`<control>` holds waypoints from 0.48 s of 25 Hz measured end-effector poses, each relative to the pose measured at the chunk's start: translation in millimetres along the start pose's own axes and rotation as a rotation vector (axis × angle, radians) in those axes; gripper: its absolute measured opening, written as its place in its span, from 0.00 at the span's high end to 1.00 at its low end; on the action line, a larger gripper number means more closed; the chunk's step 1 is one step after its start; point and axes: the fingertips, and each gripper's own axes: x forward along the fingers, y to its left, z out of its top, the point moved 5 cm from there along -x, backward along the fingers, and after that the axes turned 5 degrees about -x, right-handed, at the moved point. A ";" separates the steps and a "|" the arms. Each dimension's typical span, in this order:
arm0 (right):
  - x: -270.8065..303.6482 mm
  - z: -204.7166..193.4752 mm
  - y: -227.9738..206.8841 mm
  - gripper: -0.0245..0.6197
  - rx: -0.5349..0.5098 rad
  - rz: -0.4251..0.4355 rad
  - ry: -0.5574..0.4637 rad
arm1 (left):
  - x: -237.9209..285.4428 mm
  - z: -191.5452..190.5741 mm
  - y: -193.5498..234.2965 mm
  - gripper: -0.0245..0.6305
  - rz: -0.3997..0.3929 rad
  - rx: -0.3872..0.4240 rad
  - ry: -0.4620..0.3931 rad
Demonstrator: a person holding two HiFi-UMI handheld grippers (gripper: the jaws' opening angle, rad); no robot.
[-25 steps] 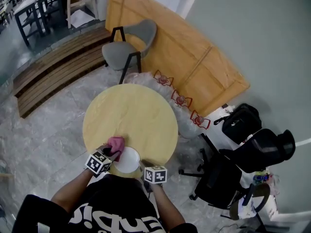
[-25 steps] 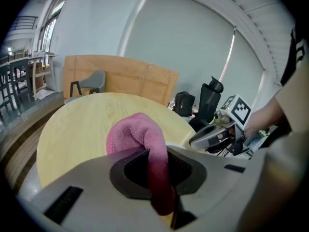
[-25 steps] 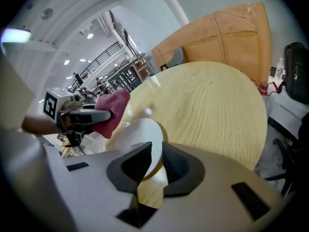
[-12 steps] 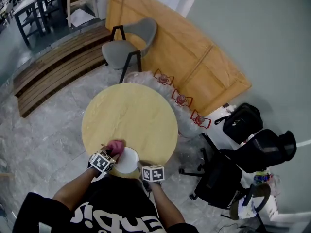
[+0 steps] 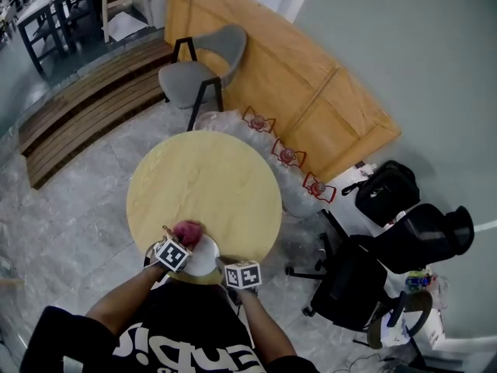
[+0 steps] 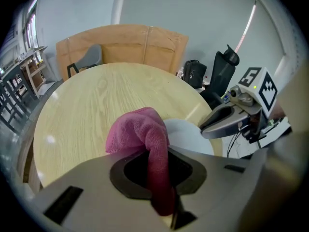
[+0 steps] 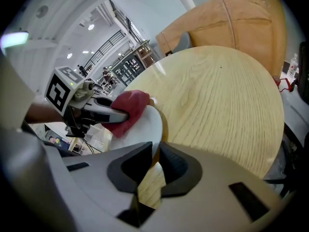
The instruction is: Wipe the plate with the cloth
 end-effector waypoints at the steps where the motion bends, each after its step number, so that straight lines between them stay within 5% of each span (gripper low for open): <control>1: -0.1 -0.2 0.1 0.88 -0.002 0.000 0.004 | 1.4 1.8 -2.7 0.87 -0.004 0.007 0.007; 12: -0.5 0.0 -1.2 0.88 -0.007 -0.010 0.018 | 12.6 6.8 -16.6 0.87 -0.034 0.019 0.040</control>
